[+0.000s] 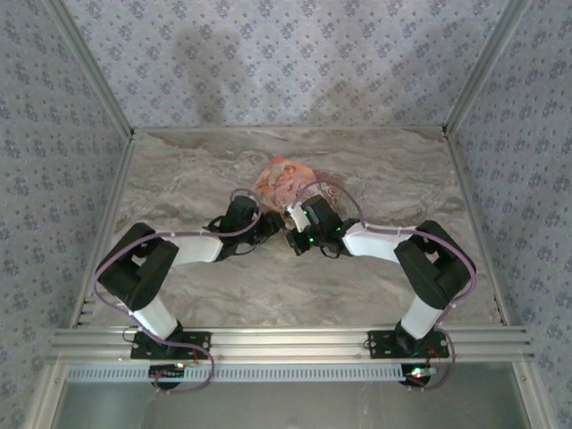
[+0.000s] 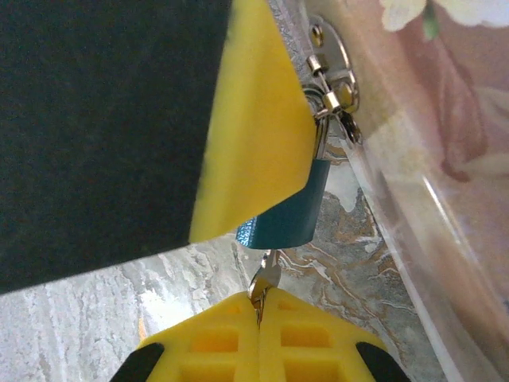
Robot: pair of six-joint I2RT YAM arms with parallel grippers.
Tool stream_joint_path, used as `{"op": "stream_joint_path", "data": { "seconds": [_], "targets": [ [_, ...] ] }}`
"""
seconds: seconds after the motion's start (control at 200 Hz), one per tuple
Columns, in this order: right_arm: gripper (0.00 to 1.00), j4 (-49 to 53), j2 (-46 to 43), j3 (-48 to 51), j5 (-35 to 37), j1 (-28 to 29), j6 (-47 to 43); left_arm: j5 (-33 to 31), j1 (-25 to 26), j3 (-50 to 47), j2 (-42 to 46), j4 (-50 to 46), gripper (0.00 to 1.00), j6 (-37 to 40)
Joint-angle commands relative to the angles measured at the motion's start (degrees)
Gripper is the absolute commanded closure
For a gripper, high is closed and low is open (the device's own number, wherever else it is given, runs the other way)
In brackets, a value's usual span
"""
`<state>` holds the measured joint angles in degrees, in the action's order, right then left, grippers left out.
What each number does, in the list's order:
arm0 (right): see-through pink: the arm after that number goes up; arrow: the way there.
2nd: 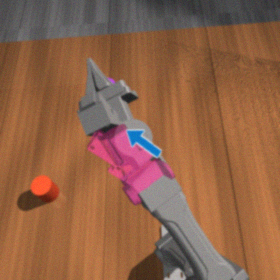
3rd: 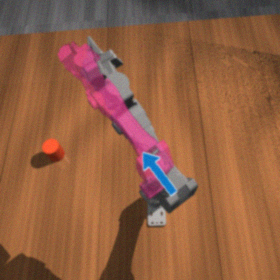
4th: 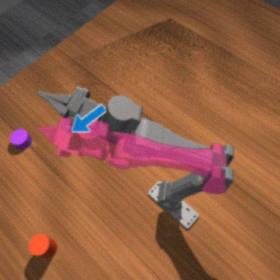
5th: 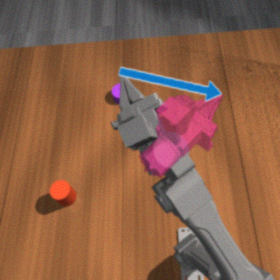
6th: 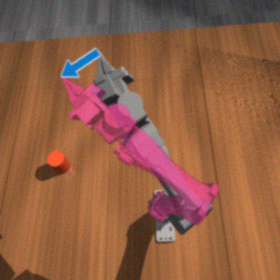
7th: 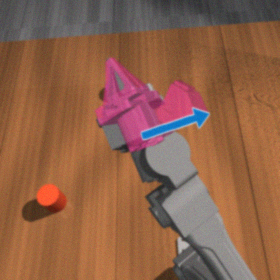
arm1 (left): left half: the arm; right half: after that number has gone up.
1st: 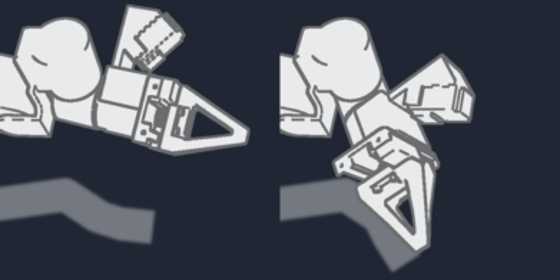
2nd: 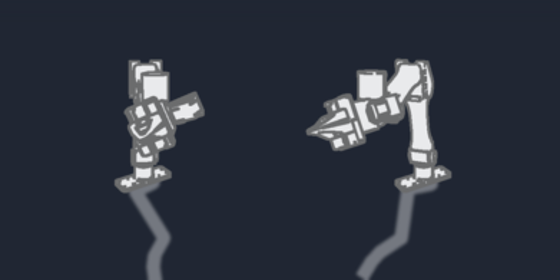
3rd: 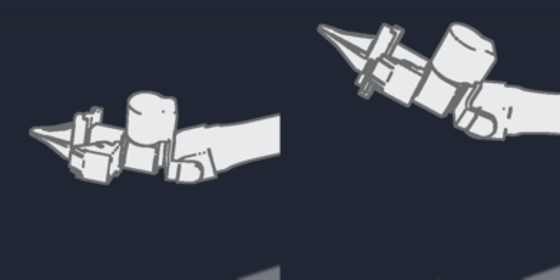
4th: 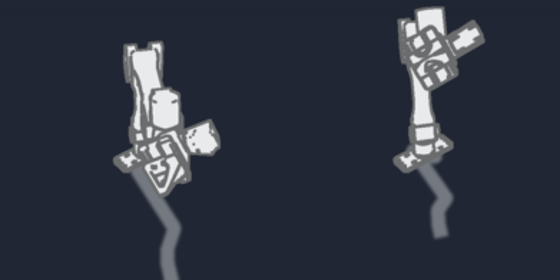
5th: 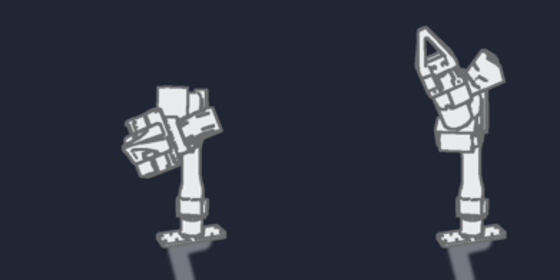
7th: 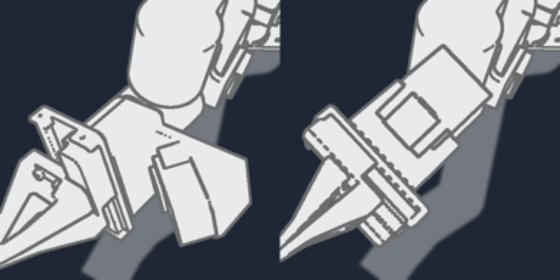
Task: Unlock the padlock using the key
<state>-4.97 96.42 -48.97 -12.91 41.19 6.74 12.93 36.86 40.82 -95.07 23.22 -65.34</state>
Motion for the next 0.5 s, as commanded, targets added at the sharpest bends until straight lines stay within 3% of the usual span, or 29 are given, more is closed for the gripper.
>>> {"op": "stream_joint_path", "data": {
  "seconds": [0.0,0.18,0.295,0.495],
  "targets": [
    [1.00,2.1,-0.5,-0.6,1.9,1.0,-1.6,0.9,0.3,2.8,-2.2,-1.1,0.72,1.5],
    [1.00,1.1,-0.6,-0.6,1.6,1.2,-1.1,3.6,0.4,2.7,-6.1,3.0,0.93,-1.4],
    [1.00,0.5,-0.9,-0.3,1.0,0.9,-0.7,3.8,0.8,3.1,-7.1,2.2,1.00,-1.5],
    [0.98,-4.2,-1.4,2.2,-7.9,-4.4,5.5,2.9,0.3,0.5,-5.1,5.4,1.00,-1.7]
  ]
}}
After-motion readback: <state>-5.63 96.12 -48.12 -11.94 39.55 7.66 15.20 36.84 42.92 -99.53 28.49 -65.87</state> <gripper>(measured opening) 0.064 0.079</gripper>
